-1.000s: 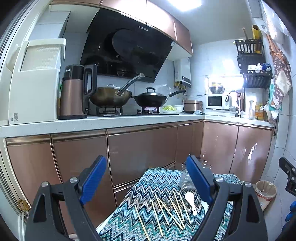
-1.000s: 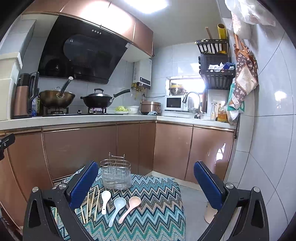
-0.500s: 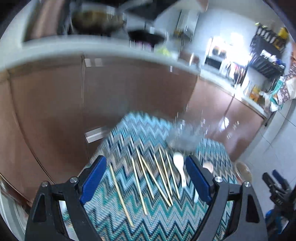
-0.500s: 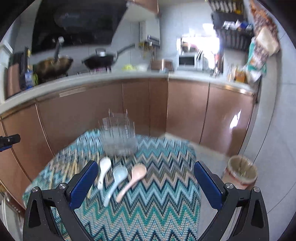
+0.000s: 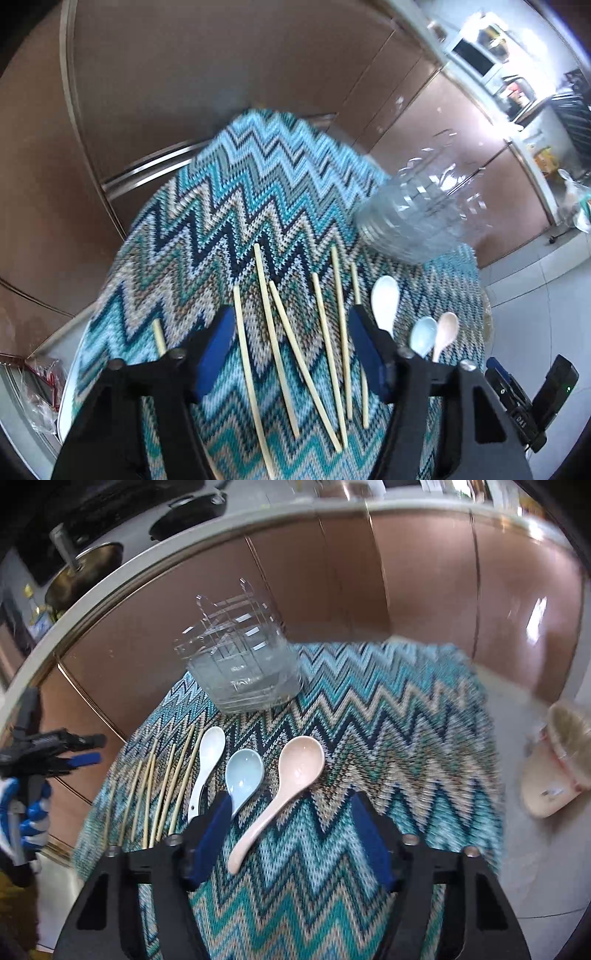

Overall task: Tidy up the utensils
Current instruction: 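Grasp the pink spoon with the right tool while the left tool grasps a wooden chopstick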

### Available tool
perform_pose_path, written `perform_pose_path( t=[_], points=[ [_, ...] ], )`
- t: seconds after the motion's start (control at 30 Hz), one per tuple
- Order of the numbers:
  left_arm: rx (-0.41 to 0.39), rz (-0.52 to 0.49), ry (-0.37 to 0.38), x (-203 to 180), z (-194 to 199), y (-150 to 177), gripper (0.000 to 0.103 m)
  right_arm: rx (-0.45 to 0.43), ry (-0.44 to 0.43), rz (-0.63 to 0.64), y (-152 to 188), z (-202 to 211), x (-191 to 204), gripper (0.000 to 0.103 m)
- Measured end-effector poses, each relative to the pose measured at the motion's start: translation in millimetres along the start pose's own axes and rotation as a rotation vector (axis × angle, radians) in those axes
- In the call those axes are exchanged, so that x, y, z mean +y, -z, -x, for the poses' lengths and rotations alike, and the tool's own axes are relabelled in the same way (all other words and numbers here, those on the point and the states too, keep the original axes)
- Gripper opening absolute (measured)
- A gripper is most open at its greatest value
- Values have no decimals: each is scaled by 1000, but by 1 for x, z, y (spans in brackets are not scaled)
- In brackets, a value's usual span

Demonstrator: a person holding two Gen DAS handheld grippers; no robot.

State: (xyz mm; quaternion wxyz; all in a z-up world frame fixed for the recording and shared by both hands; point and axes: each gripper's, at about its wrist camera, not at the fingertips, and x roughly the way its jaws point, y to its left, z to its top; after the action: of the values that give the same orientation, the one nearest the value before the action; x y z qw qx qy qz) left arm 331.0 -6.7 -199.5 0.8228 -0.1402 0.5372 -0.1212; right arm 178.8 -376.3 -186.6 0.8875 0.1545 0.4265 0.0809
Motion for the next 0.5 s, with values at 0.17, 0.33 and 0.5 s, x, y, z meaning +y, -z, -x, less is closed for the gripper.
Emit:
perform_pose_path(
  t=[0.17,0.33,0.5],
  points=[
    [85,42,-9,6,-32,-23,44,81,-65,-33,-19,-39,-24,44],
    [123,48,-53,11,-53,-39,37,122,-79,-6,-28,-61,-35,41],
    [171,66,-79,15,-76,-48,23,139,-111,10,-31,-73,-41,33]
  ],
)
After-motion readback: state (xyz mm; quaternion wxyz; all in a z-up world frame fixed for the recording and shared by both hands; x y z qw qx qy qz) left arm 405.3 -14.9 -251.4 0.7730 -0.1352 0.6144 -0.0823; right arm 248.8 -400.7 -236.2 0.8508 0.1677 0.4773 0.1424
